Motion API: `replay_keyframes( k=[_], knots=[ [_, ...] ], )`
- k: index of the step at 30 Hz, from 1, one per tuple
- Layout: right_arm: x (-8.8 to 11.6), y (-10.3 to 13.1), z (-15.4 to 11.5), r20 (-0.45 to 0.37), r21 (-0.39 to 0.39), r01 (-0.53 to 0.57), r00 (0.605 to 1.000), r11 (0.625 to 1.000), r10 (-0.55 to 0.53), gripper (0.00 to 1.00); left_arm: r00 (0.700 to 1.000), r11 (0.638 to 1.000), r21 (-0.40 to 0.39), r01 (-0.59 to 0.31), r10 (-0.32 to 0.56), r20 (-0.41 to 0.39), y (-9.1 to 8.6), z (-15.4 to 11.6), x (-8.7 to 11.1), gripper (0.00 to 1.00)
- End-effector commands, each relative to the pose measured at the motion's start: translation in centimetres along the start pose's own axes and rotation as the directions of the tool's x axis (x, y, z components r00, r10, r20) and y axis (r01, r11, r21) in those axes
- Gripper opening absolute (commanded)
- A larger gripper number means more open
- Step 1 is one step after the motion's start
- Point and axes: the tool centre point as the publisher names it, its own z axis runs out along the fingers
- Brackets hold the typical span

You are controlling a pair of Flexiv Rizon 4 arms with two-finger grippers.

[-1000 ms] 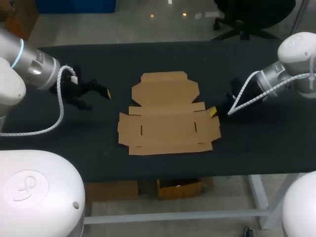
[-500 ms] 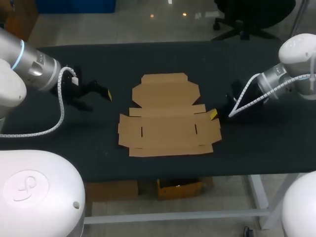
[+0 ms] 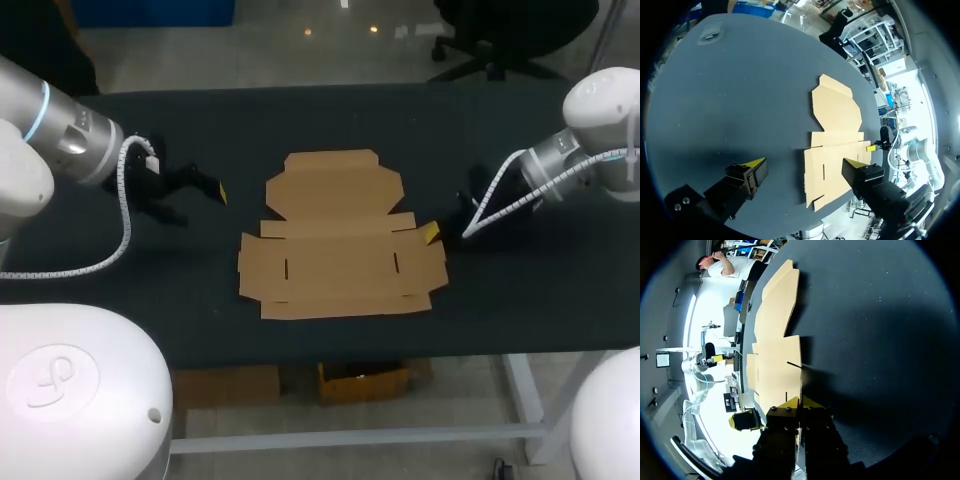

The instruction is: Assemble the packaging by folding the flat box into shape, placing the metal phone stand inside, and closing the box properly

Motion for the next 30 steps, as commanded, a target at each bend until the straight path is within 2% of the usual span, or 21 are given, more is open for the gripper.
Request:
replay_keyframes(
  k=[1,12,13,14,15,16,18,19,30],
  knots=[
    [-0.3,0.1,-0.3,-0.017,0.007,0.003,1.0,1.0,-0.003,0.0,1.0,1.0,-0.001,0.002,-0.002,0.004,0.0,0.0,0.1,1.0],
    [-0.6,-0.1,-0.2,-0.017,0.015,-0.002,1.0,1.0,0.002,0.0,1.0,1.0,-0.002,0.005,-0.005,0.003,0.0,0.2,0.1,1.0],
    [-0.6,-0.1,-0.2,-0.017,0.015,-0.003,1.0,1.0,0.003,0.05,1.0,1.0,-0.002,0.006,-0.006,0.003,0.0,0.2,0.1,1.0],
    [-0.6,-0.2,-0.2,-0.018,0.014,-0.003,1.0,1.0,0.003,0.25,1.0,1.0,-0.002,0.006,-0.006,0.003,0.0,0.2,0.1,1.0],
    [-0.5,-0.2,-0.3,-0.018,0.013,-0.003,1.0,1.0,0.004,0.39,1.0,1.0,-0.001,0.006,-0.006,0.003,0.0,0.2,0.1,1.0],
    [-0.5,-0.3,-0.5,-0.018,0.011,-0.003,1.0,1.0,0.003,0.46,1.0,1.0,-0.001,0.006,-0.006,0.004,0.0,0.1,0.1,1.0],
    [-0.3,-0.3,-1.0,-0.014,-0.003,0.001,1.0,1.0,-0.001,0.86,1.0,1.0,0.002,0.006,-0.006,0.005,-0.1,0.0,0.1,1.0],
    [-0.1,-0.4,-1.4,-0.012,-0.009,0.004,1.0,1.0,-0.004,0.99,1.0,1.0,0.003,0.005,-0.005,0.006,-0.1,-0.1,0.2,1.0],
    [1.2,0.3,-6.3,0.06,-0.101,0.046,0.997,0.994,-0.04,1.0,0.999,0.999,0.041,-0.017,0.016,0.031,-1.6,-1.6,0.5,1.0]
  ],
)
